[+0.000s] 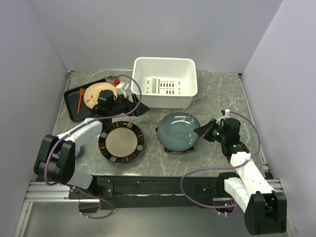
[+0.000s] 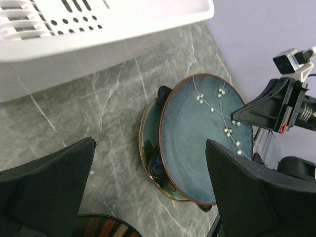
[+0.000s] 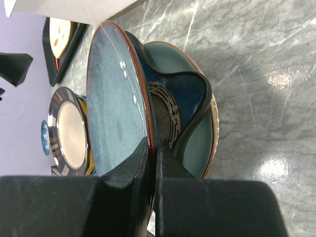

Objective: Place the plates into the plastic bin on the countertop
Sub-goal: Pick up the plate at the center of the board.

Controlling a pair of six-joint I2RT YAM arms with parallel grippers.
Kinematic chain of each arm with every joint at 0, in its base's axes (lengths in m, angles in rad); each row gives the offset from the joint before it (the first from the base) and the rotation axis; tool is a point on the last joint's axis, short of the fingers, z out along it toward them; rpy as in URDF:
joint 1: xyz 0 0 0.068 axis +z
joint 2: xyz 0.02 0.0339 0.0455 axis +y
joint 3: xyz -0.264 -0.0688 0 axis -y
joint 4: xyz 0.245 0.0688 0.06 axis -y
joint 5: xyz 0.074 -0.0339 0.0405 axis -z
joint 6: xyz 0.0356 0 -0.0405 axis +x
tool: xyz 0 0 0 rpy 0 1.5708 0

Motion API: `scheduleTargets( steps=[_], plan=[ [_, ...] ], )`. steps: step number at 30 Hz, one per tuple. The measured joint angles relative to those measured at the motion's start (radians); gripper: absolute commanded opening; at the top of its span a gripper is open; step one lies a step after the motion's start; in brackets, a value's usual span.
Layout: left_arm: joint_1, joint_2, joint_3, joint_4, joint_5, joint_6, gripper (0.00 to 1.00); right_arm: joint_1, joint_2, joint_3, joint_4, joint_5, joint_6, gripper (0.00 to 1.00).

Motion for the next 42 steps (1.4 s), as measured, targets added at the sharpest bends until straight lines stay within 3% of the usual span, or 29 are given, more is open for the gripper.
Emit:
scheduleTargets(
  steps=[26, 42],
  plan=[
    [-0.053, 0.039, 0.0, 0.034, 0.113, 0.018, 0.99, -0.023, -0.105, 0.0, 0.013, -0.082, -0.012, 0.0],
    [-0.121, 0.133, 0.071, 0.014, 0.178, 0.06, 0.79, -0.023, -0.129, -0.003, 0.118, -0.158, 0.027, 0.0]
  ],
)
